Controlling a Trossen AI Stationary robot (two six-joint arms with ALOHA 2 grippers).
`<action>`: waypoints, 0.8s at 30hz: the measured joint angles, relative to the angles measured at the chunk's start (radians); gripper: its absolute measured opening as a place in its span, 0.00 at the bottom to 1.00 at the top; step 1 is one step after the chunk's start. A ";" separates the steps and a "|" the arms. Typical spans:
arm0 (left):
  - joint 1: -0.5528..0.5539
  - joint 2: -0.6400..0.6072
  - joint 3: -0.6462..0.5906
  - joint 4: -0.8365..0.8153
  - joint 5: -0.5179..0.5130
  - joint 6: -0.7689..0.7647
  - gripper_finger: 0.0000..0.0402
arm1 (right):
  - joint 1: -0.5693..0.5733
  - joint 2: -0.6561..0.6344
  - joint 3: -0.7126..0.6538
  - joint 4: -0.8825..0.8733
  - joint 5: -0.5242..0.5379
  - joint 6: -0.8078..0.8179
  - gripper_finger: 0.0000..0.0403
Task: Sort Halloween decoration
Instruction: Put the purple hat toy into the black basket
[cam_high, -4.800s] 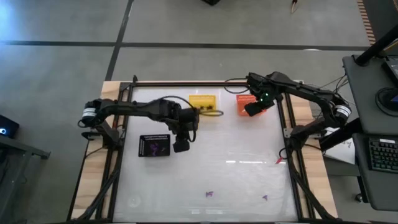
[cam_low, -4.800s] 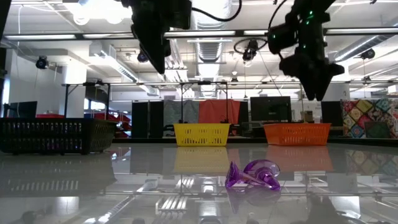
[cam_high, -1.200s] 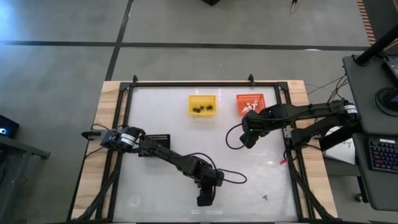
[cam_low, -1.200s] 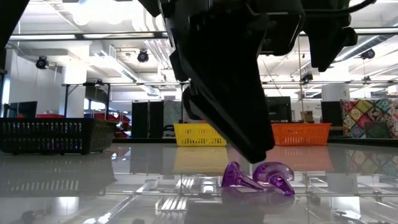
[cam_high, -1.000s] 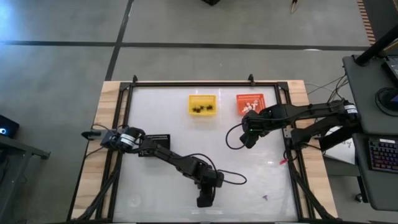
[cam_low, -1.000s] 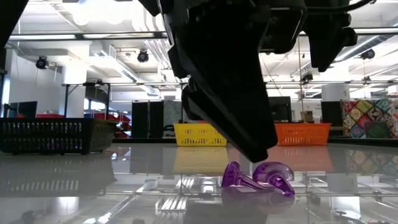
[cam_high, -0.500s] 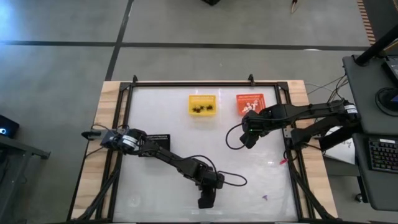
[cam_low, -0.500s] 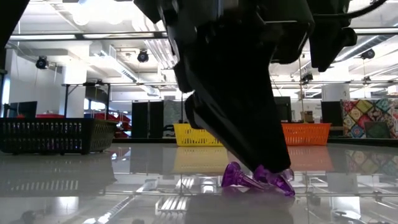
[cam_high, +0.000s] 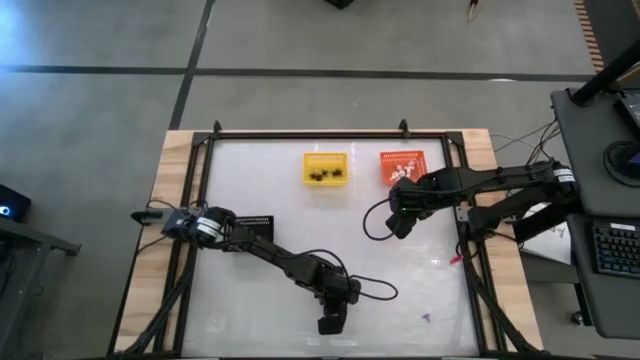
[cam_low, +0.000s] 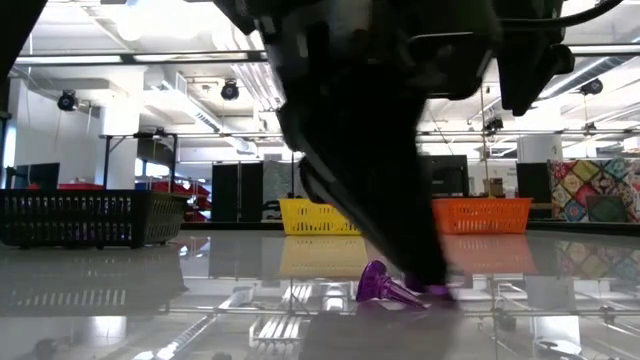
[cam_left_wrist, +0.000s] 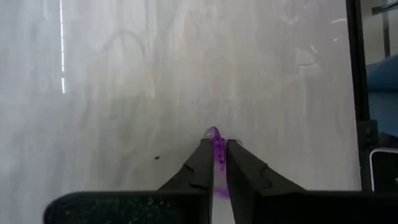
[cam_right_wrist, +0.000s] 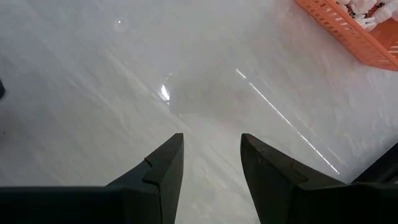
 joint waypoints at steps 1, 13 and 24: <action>0.000 -0.004 0.000 -0.011 0.000 0.008 0.02 | 0.000 0.000 0.000 -0.001 0.000 0.000 0.37; 0.054 -0.191 -0.006 -0.396 -0.113 0.106 0.00 | 0.000 -0.009 0.000 -0.064 0.018 -0.028 0.37; 0.108 -0.397 -0.100 -0.867 -0.307 0.013 0.00 | 0.000 -0.013 -0.008 -0.079 -0.024 -0.127 0.37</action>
